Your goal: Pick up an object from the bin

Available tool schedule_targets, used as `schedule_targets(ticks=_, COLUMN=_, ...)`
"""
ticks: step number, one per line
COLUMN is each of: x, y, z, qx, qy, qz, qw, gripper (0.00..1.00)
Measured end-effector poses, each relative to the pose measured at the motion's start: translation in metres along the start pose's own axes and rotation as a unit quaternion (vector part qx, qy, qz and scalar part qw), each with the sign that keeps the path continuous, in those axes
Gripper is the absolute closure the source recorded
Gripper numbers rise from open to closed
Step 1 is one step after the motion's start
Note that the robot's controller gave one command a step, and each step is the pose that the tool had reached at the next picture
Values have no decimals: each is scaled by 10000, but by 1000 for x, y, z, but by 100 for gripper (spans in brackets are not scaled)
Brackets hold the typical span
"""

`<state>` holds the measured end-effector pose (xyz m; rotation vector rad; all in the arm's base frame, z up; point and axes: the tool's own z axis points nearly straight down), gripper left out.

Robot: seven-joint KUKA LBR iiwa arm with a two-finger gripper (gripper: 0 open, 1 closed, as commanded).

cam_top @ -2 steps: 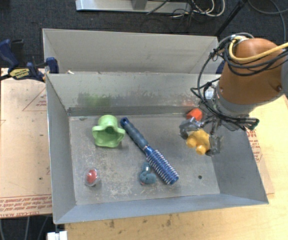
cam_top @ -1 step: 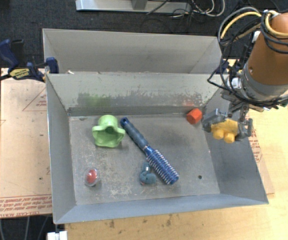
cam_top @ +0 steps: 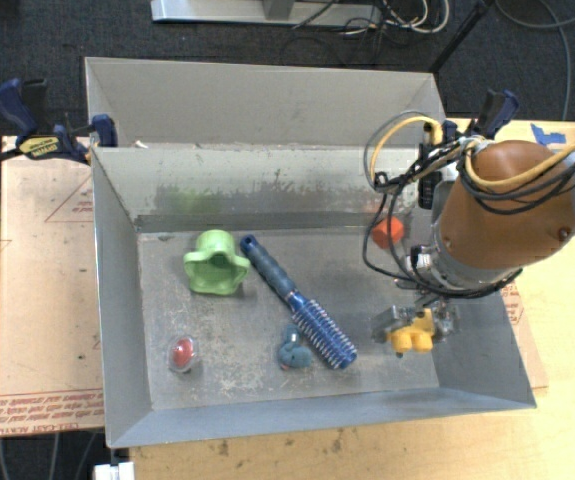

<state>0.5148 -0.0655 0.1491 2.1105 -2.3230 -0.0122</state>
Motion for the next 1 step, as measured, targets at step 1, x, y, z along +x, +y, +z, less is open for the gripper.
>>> schedule_targets(ticks=1, x=-5, y=-3, z=-61, qx=75, qy=3, qz=-119, qw=9999, gripper=100)
